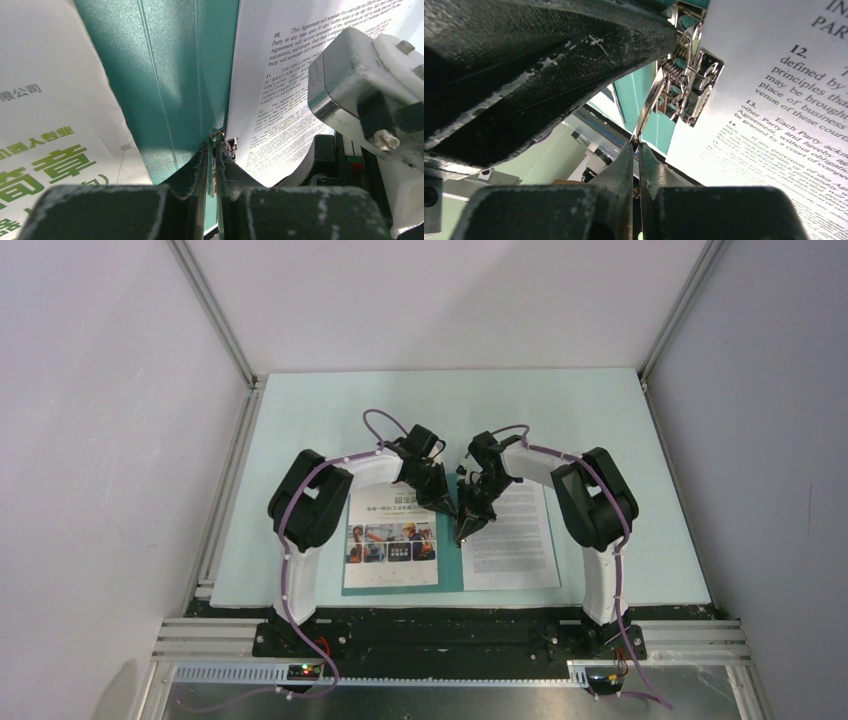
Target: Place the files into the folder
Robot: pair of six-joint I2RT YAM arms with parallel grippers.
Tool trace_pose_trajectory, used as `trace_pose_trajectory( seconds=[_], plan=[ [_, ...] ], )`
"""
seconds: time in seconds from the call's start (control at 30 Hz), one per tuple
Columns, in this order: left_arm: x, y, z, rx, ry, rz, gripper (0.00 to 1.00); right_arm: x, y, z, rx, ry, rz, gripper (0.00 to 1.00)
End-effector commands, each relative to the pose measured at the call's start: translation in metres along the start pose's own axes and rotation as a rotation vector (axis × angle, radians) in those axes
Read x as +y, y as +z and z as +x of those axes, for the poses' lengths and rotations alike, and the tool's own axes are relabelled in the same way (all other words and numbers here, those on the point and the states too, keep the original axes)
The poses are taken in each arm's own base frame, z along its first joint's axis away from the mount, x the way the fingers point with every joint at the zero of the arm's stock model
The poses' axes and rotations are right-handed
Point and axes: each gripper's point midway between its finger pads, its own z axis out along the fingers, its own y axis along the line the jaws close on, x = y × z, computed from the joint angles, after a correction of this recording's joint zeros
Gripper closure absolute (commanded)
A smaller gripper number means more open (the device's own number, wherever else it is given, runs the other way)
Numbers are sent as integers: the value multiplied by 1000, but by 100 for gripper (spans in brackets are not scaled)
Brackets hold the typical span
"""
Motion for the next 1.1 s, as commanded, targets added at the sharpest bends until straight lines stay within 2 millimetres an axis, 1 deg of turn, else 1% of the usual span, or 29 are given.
trace_pose_trajectory(
  seconds=[0.0, 0.2, 0.5, 0.67, 0.8, 1.07],
  plan=[
    [17, 9, -6, -15, -12, -58, 87, -25, 5, -10, -46, -16, 115, 96],
    [18, 10, -6, -10, -17, -58, 87, -34, 14, -9, -31, -11, 146, 100],
    [22, 13, -6, 0, -30, -58, 88, -51, 22, -10, -17, -8, 204, 100],
    [23, 12, -7, -3, -28, -59, 88, -56, 26, -10, -3, -5, 210, 100],
    [24, 13, -7, -1, -31, -60, 88, -58, 26, -10, -2, -7, 217, 100],
    [26, 14, -7, 6, -39, -62, 88, -70, 27, -10, 1, -19, 265, 100]
  ],
)
